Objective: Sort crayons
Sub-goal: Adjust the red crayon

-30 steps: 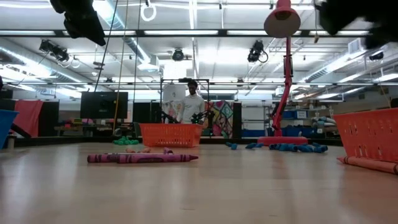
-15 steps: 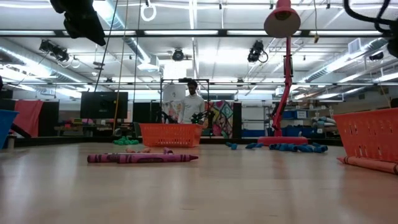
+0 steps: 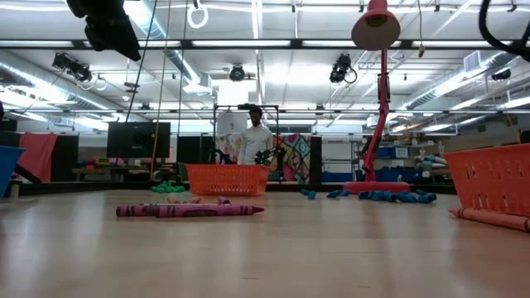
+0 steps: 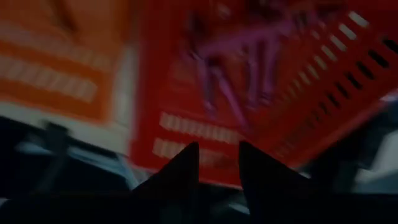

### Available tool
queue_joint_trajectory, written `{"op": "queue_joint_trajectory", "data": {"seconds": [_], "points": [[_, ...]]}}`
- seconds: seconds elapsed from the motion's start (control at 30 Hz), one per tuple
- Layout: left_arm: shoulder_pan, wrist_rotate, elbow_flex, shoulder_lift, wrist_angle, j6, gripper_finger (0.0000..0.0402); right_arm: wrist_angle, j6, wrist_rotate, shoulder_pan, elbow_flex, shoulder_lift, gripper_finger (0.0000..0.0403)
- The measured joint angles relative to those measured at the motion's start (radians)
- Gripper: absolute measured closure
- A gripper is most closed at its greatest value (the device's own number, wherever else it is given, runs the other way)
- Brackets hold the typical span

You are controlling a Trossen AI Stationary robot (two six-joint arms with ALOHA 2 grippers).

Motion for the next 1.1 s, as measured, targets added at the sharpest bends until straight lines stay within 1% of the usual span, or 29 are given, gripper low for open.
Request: {"op": "queue_joint_trajectory", "data": {"seconds": [0.1,0.17,0.33,0.47,0.67,0.93,1.03,1.1], "points": [[0.000,0.000,0.000,0.000,0.000,0.001,0.0260,0.048,0.107,0.109,0.000,0.000,-0.010,0.0273],[0.000,0.000,0.000,0.000,0.000,0.009,0.0260,0.046,0.163,0.145,0.003,-0.001,-0.009,0.0272],[0.000,0.000,0.000,0.000,0.000,0.027,0.0260,0.059,0.280,0.166,0.023,-0.034,-0.008,0.0277],[0.000,0.000,0.000,0.000,0.000,0.030,0.0260,0.082,0.319,0.180,0.045,-0.053,-0.008,0.0279],[0.000,0.000,0.000,0.000,0.000,0.029,0.0260,0.180,0.388,0.193,0.073,-0.114,-0.008,0.0283],[0.000,0.011,0.000,0.000,-0.001,0.029,0.0260,0.188,0.446,0.205,0.118,-0.133,-0.011,0.0296],[0.000,0.011,0.000,0.000,-0.001,0.029,0.0260,0.206,0.483,0.232,0.131,-0.145,-0.011,0.0299],[0.000,0.011,0.000,0.000,-0.001,0.029,0.0260,0.250,0.511,0.249,0.134,-0.164,-0.011,0.0300]]}}
